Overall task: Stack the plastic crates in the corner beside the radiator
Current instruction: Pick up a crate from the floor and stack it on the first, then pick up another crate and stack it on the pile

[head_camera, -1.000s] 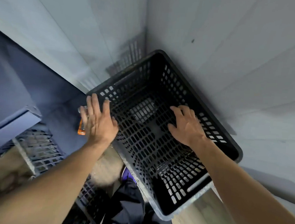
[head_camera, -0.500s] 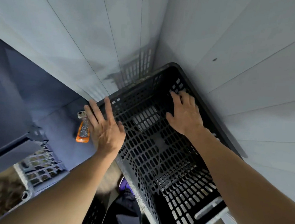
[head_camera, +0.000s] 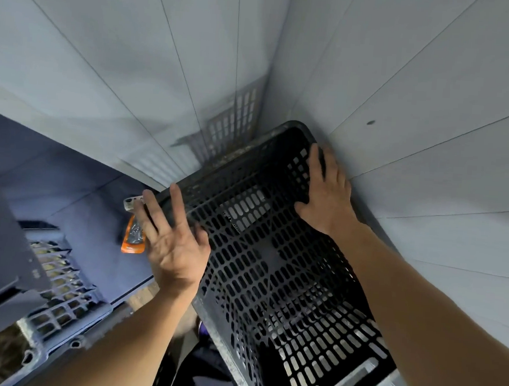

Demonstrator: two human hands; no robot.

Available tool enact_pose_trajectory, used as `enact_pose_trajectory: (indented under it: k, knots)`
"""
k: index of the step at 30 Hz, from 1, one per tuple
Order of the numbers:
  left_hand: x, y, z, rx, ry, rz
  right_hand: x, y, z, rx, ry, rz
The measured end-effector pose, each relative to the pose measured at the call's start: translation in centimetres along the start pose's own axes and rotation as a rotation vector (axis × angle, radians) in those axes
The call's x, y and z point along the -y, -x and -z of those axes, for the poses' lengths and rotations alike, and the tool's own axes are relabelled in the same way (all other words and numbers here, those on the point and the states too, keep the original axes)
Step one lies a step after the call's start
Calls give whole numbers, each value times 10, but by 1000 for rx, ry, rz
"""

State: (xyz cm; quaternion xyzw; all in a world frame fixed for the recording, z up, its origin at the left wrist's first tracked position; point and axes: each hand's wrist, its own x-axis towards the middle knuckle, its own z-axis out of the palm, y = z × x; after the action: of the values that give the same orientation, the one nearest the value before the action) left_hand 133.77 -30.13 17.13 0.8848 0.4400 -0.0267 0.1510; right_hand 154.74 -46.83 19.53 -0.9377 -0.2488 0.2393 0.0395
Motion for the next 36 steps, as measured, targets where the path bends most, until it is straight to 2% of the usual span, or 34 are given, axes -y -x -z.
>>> enact_pose_trajectory:
  k: [4, 16, 22, 26, 31, 36]
  knots:
    - [-4, -1, 3, 0, -24, 8, 1, -9, 3, 18, -51, -65]
    - [2, 1, -5, -31, -27, -6, 1, -5, 1, 8, -77, -53]
    - [13, 0, -2, 17, -37, -57, 12, 34, -7, -97, 51, -71]
    - [14, 9, 9, 44, -36, -79, 31, 81, -22, -62, -66, -50]
    - [13, 68, 17, -17, 8, -134, 47, 141, -47, 76, -255, -43]
    - [28, 160, 10, -33, 104, -132, 53, 211, -70, 113, -353, 48]
